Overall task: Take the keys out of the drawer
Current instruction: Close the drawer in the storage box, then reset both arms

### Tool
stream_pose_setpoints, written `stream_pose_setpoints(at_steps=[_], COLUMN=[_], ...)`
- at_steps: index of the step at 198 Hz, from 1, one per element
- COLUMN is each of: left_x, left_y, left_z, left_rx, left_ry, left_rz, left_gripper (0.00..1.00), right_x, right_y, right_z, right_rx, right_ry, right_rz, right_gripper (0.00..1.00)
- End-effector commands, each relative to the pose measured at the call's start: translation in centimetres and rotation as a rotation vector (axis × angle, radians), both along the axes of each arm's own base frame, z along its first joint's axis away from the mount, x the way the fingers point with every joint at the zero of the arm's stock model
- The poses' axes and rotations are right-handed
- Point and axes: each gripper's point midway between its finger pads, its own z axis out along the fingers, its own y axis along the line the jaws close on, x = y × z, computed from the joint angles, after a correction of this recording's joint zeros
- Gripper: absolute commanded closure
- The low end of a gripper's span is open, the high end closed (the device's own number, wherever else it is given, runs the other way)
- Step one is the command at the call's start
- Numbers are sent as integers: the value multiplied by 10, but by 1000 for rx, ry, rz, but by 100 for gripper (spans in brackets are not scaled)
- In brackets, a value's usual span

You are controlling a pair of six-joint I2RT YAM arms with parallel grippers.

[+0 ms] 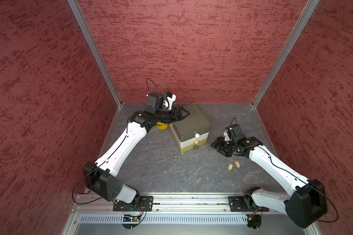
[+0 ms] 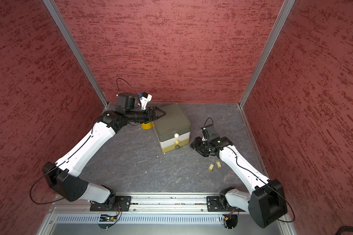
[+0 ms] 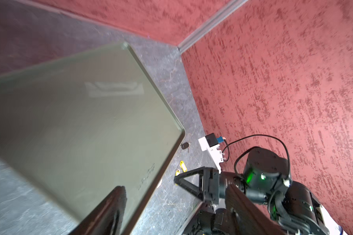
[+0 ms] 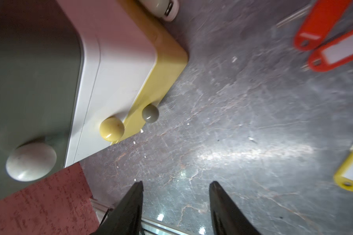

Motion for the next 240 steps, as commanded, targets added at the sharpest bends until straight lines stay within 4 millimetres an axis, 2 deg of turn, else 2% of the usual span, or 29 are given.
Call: stream_pose_setpoints(at_steps=[1, 12, 16, 19, 50, 76, 97, 107, 130, 152, 154, 157, 159, 196, 240], left_x=[-2, -5, -6, -8, -16, -22, -25, -26, -26, -24, -24, -24, -23, -24, -35], left_y=[35, 50, 56, 59, 100, 126, 137, 143, 156, 178, 179, 182, 183, 195, 215], left_z=[-19, -22, -24, -25, -42, -62, -74, -81, -91, -107, -108, -111, -112, -131, -131], left_rx=[92, 108, 114, 119, 169, 216, 264, 285, 340, 434, 441, 452, 459, 511, 520], left_ry=[17, 19, 23, 27, 63, 88, 82, 83, 72, 54, 48, 42, 37, -115, -399], left_rz=[99, 131, 144, 151, 234, 288, 319, 346, 383, 467, 473, 479, 483, 515, 611], left_gripper=[18, 15, 3, 0, 0, 0, 0, 0, 0, 0, 0, 0, 0, 0, 0], right_x=[1, 10, 14, 16, 45, 67, 83, 89, 93, 91, 91, 91, 91, 98, 112], right_y=[-34, -43, -46, -49, -70, -94, -110, -109, -122, -130, -131, -132, -132, -131, -132], right_z=[8, 19, 23, 25, 52, 70, 91, 103, 119, 121, 120, 120, 120, 98, 63], right_rx=[-129, -143, -148, -152, -183, -254, -307, -333, -397, -496, -504, -515, -527, -647, -691], right_ry=[1, -25, -34, -40, -129, -250, -437, -573, -798, -938, -945, -955, -962, -983, -953], right_rz=[7, -3, -5, -8, -36, -87, -127, -97, -159, -158, -155, -154, -149, -34, 34], right_gripper=[44, 44, 44, 44, 44, 40, 39, 37, 34, 22, 17, 5, 2, 2, 1])
